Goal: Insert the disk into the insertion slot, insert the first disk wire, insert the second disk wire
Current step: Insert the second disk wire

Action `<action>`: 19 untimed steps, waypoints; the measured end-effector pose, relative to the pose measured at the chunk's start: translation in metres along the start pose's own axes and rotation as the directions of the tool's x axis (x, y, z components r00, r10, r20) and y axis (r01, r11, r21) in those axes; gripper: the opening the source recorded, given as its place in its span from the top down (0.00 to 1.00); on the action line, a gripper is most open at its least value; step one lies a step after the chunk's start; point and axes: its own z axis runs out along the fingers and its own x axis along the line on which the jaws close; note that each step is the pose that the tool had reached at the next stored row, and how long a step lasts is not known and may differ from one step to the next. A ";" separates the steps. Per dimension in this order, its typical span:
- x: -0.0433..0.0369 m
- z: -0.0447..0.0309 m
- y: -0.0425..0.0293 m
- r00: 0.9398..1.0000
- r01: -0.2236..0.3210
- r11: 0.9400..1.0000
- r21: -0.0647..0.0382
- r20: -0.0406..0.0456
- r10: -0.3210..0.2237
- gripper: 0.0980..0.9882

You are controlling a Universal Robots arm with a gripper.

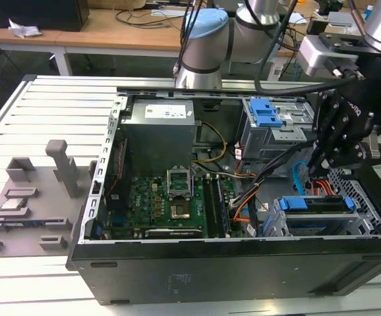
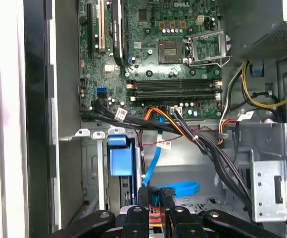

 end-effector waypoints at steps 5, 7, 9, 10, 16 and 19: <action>0.0003 0.0010 0.0058 1.000 0.000 1.000 0.000 -0.003 0.000 0.84; 0.0003 0.0011 0.0059 1.000 0.000 1.000 0.000 -0.003 0.000 0.85; 0.0003 0.0010 0.0060 1.000 0.000 1.000 0.000 -0.003 0.000 0.93; 0.0003 0.0011 0.0061 1.000 0.000 1.000 0.000 -0.003 0.000 0.93; 0.0071 0.0032 0.0058 1.000 0.000 1.000 0.000 -0.004 0.000 0.93; 0.0088 0.0098 0.0050 1.000 0.000 1.000 0.000 -0.005 0.000 0.93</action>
